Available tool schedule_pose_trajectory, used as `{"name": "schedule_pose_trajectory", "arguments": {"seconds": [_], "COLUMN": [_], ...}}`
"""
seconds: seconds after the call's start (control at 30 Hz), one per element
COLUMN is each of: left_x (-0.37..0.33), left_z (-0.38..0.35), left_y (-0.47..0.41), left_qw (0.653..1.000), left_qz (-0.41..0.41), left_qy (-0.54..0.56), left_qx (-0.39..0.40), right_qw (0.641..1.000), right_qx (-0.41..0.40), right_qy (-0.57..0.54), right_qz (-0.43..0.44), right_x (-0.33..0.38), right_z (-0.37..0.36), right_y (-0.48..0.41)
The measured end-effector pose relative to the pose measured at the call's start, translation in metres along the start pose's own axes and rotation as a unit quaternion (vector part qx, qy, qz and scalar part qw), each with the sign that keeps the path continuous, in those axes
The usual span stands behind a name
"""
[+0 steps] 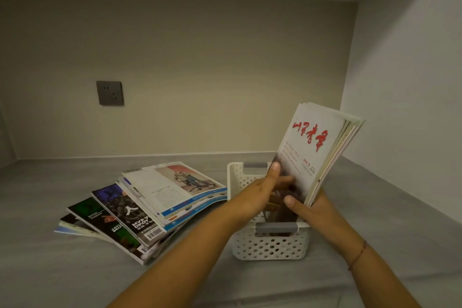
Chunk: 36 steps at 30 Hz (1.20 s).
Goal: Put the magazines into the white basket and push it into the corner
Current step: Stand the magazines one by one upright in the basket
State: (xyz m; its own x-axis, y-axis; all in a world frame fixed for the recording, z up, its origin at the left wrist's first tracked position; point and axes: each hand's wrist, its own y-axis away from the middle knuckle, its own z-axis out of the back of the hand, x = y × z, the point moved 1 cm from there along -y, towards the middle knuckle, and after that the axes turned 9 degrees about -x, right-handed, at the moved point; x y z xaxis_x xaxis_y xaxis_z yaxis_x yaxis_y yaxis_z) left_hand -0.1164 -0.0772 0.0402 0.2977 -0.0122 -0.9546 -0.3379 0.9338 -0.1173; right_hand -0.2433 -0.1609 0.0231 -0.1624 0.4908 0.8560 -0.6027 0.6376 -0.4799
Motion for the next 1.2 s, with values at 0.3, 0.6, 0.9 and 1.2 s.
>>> {"name": "schedule_pose_trajectory", "arguments": {"seconds": [0.3,0.6,0.9,1.2], "left_x": [-0.005,0.003,0.091,0.128], "left_z": [-0.005,0.01,0.175,0.208], "left_y": [-0.009,-0.008,0.015,0.028], "left_qw": [0.989,0.994,0.774,0.789], "left_qz": [0.117,0.085,0.213,0.34], "left_qy": [0.054,0.058,-0.302,-0.369], "left_qx": [0.069,-0.017,-0.514,-0.355], "right_qw": [0.999,0.994,0.991,0.991], "right_qx": [-0.01,-0.068,-0.091,-0.097], "right_qy": [-0.005,0.017,0.022,0.016], "right_qz": [-0.034,-0.083,-0.092,-0.091], "right_x": [-0.006,-0.022,-0.022,-0.02], "right_z": [-0.002,0.001,0.001,0.0], "right_y": [-0.003,-0.002,-0.003,-0.001]}}
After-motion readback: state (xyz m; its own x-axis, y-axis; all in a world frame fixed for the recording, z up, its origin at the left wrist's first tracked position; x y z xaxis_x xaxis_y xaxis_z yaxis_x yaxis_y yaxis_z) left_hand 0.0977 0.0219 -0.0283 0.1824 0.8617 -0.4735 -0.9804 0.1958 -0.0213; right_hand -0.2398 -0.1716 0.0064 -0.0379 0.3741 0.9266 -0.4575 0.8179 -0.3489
